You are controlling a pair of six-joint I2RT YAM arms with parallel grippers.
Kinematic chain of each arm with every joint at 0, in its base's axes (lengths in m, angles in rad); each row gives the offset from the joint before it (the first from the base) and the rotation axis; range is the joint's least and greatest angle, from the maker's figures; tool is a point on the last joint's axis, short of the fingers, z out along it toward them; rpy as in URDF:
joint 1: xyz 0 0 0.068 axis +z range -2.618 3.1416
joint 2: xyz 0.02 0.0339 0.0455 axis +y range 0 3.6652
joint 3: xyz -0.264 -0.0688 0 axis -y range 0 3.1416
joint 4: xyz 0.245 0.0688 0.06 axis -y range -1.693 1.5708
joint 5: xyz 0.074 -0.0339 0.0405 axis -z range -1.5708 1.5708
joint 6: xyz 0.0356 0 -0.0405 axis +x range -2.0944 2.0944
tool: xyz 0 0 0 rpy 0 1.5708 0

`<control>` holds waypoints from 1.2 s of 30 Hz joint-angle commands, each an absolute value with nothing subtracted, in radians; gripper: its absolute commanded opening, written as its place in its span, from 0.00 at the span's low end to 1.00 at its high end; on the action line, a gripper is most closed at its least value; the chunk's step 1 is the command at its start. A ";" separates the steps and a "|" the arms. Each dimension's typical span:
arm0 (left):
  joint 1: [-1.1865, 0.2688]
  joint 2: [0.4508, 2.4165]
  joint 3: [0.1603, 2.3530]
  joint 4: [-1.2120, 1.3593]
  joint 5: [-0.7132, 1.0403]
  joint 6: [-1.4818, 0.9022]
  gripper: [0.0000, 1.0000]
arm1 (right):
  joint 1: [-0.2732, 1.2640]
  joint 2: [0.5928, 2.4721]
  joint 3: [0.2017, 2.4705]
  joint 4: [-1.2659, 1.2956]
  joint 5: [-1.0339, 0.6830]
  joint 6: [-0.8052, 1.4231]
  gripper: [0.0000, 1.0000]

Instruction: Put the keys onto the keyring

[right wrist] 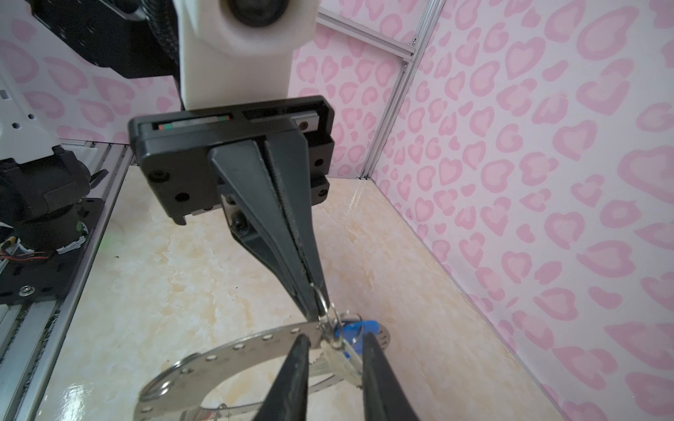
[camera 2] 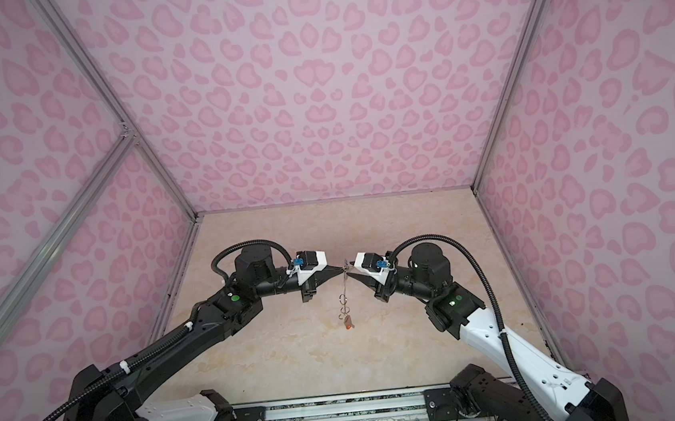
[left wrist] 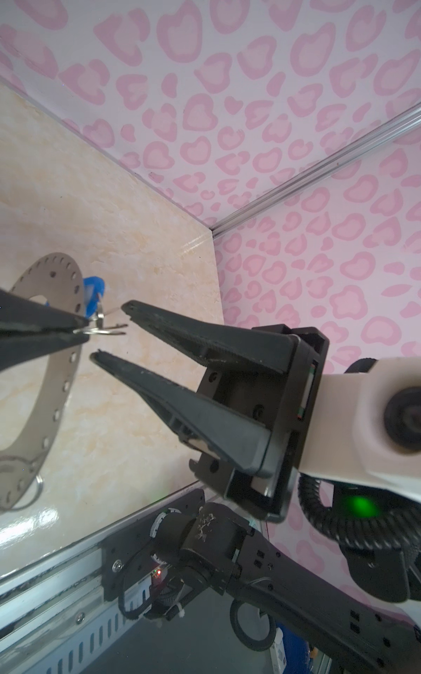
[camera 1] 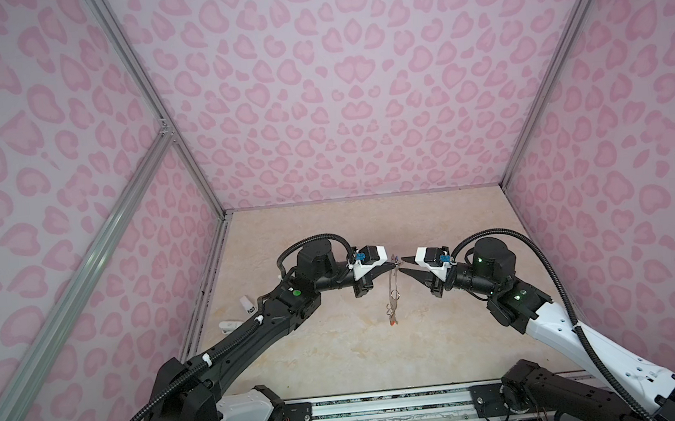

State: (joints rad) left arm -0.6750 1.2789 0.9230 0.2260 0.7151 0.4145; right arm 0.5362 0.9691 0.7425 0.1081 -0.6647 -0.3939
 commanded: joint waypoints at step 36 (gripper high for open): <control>-0.785 1.266 1.110 -0.181 0.393 0.827 0.26 | 0.535 1.054 0.912 -0.239 -0.673 -0.480 0.00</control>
State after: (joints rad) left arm -0.7742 1.2564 1.0924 -0.1505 0.4377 0.7811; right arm 0.5316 1.0492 0.9031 -0.2184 -0.6735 -0.4683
